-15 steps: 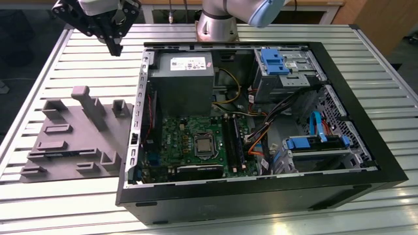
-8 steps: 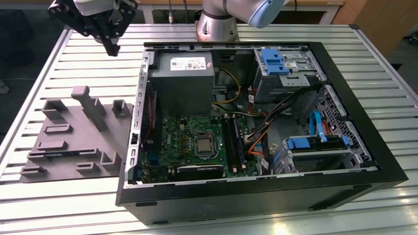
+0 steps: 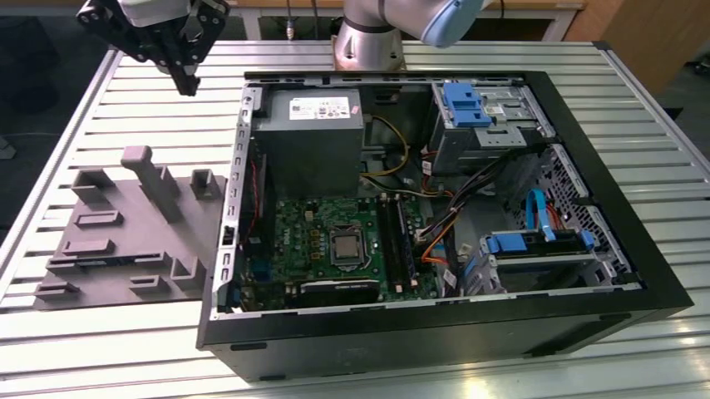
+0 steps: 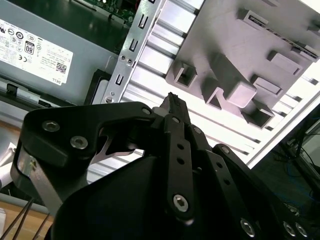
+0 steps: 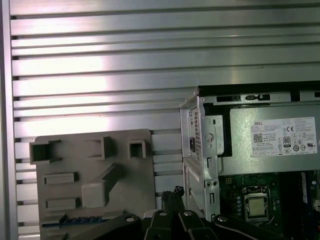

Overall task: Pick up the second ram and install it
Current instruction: 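Reach for the second ram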

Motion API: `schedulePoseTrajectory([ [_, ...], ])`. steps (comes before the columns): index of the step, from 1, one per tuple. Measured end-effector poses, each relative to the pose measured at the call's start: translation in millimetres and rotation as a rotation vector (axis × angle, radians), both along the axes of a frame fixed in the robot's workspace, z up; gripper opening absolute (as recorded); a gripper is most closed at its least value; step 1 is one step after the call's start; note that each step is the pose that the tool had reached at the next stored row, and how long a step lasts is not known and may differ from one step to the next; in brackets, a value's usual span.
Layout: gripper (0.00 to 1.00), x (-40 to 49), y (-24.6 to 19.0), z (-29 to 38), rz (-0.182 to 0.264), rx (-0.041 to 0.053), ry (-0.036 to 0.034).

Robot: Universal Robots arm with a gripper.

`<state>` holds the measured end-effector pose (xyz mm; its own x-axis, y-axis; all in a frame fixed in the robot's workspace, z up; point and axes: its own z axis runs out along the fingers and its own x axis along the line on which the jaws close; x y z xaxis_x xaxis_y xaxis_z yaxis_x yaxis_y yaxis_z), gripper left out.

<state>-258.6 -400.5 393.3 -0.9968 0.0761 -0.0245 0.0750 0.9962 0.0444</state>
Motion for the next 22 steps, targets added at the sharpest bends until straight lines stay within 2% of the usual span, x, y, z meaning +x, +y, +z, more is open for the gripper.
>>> schedulePoseTrajectory([
  [22, 0.11, -5.2, -2.0, -0.1, 0.000, 0.0000, 0.0000],
])
